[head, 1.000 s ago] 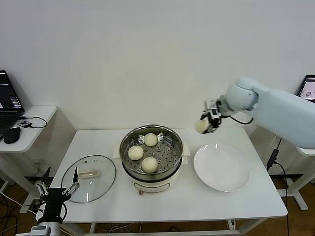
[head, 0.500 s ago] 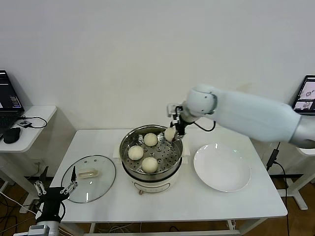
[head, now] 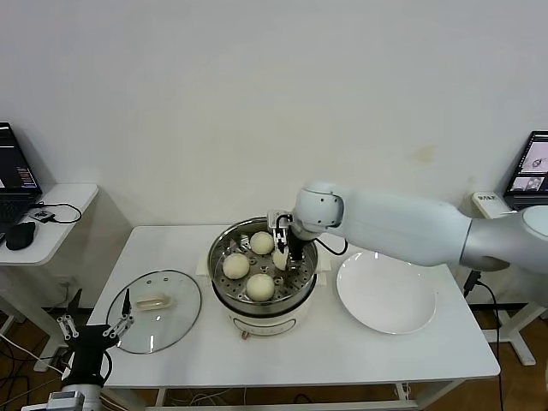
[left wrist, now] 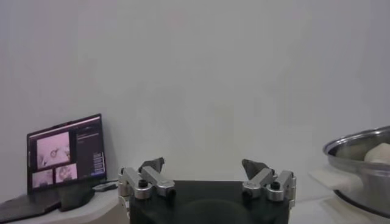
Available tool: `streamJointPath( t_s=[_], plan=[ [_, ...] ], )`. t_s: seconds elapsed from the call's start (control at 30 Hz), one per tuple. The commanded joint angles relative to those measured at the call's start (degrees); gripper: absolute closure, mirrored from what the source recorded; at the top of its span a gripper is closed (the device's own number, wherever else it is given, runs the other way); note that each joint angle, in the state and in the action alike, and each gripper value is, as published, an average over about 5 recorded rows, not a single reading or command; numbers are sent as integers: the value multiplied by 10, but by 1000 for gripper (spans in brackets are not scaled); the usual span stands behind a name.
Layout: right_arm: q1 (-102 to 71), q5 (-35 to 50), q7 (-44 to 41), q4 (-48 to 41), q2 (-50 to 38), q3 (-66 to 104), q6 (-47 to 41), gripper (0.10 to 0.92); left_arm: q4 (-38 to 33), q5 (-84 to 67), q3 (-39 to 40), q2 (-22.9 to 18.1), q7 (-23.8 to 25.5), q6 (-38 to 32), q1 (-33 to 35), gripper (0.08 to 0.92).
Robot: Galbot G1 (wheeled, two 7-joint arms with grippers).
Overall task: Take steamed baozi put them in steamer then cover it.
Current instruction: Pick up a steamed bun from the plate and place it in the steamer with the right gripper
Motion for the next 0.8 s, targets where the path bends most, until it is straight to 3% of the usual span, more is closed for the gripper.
streamJointPath(
  t_s=[0.03, 0.6, 0.8],
  plan=[
    [-24, -18, 13, -7, 14, 1, -14, 406, -1, 0, 0, 0, 0, 0, 1, 177],
    [-27, -20, 27, 1, -1, 26, -14, 402, -10, 1, 1, -4, 1, 1, 4, 177],
    [-9, -1, 27, 21, -20, 48, -15, 290, -10, 1, 0, -4, 1, 0, 6, 177]
  ],
)
